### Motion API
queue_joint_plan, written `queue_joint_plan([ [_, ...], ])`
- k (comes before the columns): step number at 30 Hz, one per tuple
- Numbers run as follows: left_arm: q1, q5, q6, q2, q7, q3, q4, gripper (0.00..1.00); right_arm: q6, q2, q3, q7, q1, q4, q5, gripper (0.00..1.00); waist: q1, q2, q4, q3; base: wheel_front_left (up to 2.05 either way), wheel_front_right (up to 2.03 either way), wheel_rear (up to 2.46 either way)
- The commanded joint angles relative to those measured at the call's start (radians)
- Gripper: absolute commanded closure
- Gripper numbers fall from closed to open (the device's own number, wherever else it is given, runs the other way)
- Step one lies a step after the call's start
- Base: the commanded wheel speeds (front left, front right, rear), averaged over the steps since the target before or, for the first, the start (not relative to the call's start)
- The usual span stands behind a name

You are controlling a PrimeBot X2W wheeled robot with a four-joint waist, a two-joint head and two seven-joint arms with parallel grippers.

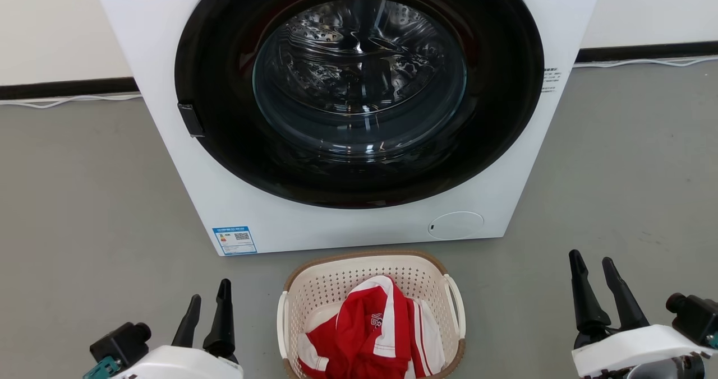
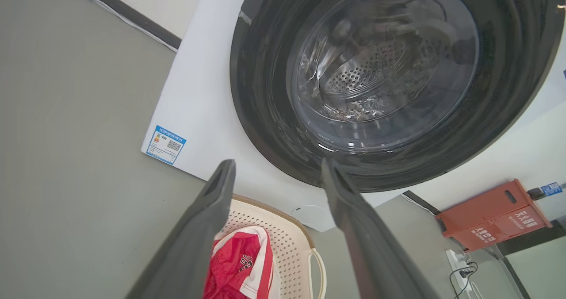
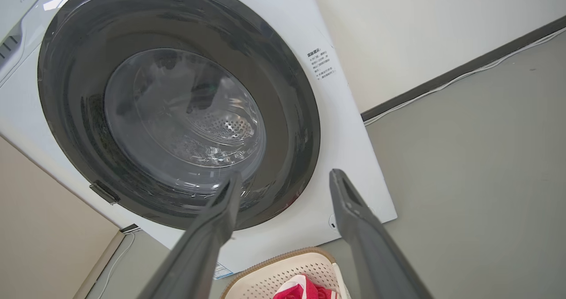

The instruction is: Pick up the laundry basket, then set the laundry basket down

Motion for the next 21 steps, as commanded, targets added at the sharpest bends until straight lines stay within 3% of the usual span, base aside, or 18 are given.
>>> queue_joint_plan([
  [1, -0.017, 0.032, 0.005, 0.010, -0.013, 0.016, -0.024, 0.00, 0.005, -0.020, 0.021, -0.017, -0.027, -0.022, -0.026, 0.00, 0.0000, 0.0000, 0.000, 0.000, 0.00, 0.00, 0.00],
  [21, -0.010, 0.380, -0.003, 0.012, -0.072, 0.031, -0.033, 0.00, 0.006, -0.045, 0.044, -0.076, -0.031, 0.055, -0.250, 0.00, 0.0000, 0.0000, -0.005, -0.006, 0.00, 0.00, 0.00],
])
